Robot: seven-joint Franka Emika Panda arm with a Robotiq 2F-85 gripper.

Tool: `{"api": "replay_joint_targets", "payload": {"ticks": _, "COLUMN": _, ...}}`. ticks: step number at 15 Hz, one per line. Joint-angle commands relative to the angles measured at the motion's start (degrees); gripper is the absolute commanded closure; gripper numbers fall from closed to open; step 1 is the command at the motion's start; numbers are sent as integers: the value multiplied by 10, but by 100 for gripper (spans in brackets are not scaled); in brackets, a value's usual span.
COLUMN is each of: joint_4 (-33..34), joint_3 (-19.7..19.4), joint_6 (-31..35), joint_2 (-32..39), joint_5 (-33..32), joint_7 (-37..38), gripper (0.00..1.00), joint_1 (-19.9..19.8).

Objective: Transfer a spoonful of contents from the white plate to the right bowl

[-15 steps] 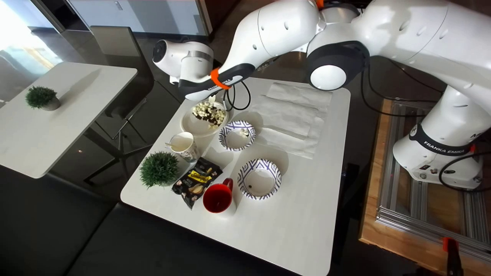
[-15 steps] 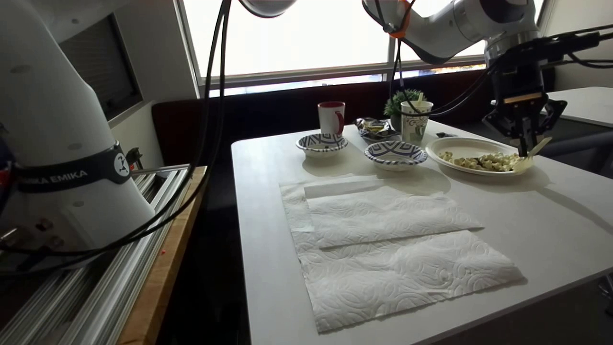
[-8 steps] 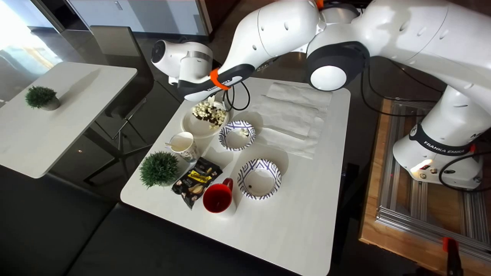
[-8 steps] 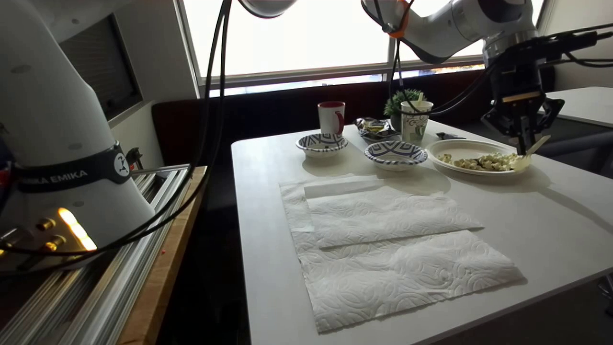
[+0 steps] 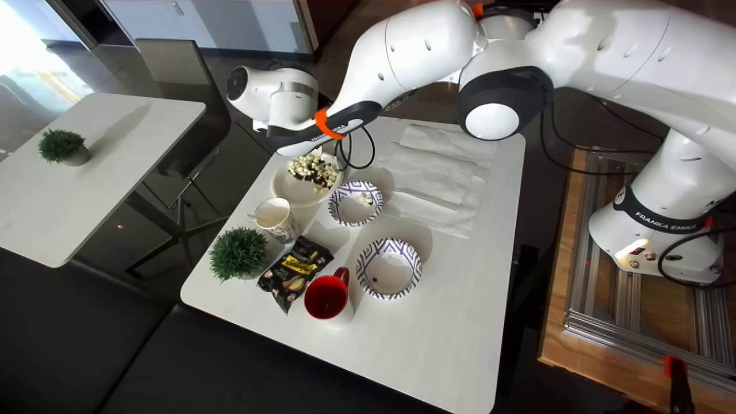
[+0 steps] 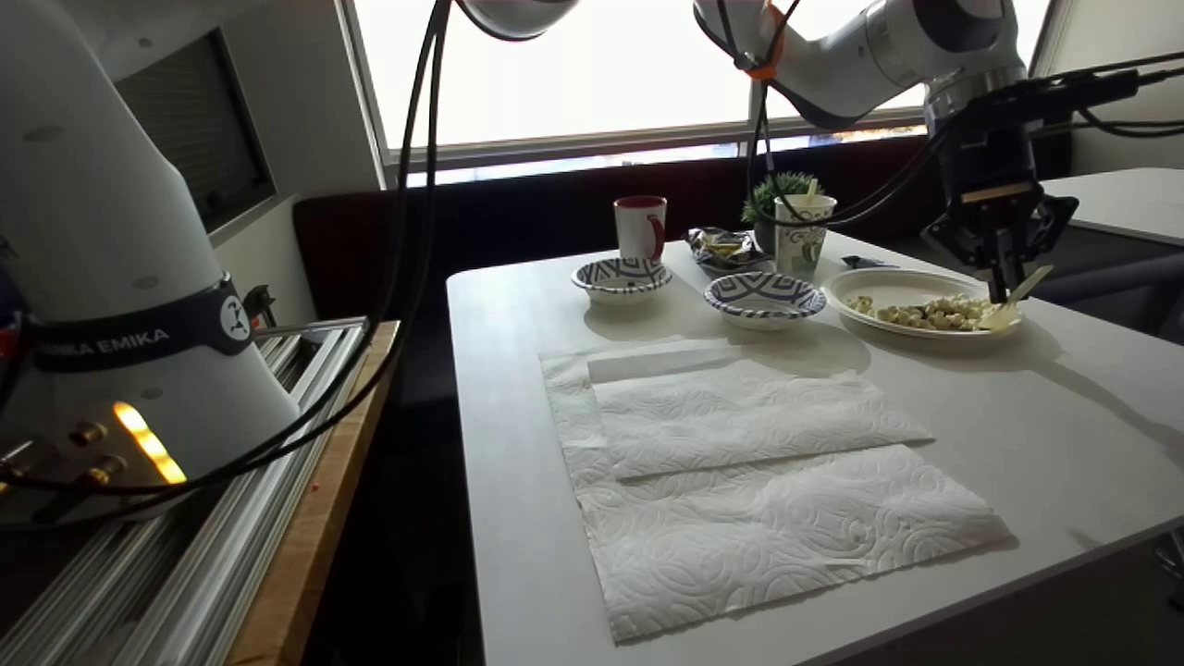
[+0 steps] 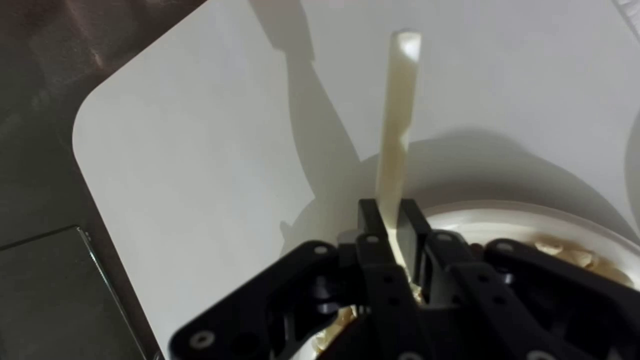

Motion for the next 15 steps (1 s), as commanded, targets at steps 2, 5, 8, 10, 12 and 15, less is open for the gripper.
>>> {"api": "replay_joint_targets", "payload": {"ticks": 2, "joint_4": 37, "joint_3": 0, "joint_6": -4, "joint_2": 23, "joint_5": -1, "joint_7": -19, "gripper": 97, "joint_1": 1}}
{"api": "replay_joint_targets", "payload": {"ticks": 5, "joint_4": 39, "joint_3": 5, "joint_6": 3, "joint_2": 24, "joint_5": 2, "joint_7": -25, "gripper": 97, "joint_1": -1}}
{"api": "replay_joint_targets", "payload": {"ticks": 8, "joint_4": 38, "joint_3": 12, "joint_6": 9, "joint_2": 23, "joint_5": 8, "joint_7": -29, "gripper": 97, "joint_1": -4}}
{"api": "replay_joint_targets", "payload": {"ticks": 10, "joint_4": 38, "joint_3": 17, "joint_6": 15, "joint_2": 22, "joint_5": 11, "joint_7": -33, "gripper": 97, "joint_1": -6}}
{"api": "replay_joint_targets", "payload": {"ticks": 12, "joint_4": 38, "joint_3": 24, "joint_6": 22, "joint_2": 22, "joint_5": 15, "joint_7": -38, "gripper": 97, "joint_1": -10}}
{"api": "replay_joint_targets", "payload": {"ticks": 15, "joint_4": 37, "joint_3": 34, "joint_6": 28, "joint_2": 23, "joint_5": 18, "joint_7": -46, "gripper": 97, "joint_1": -16}}
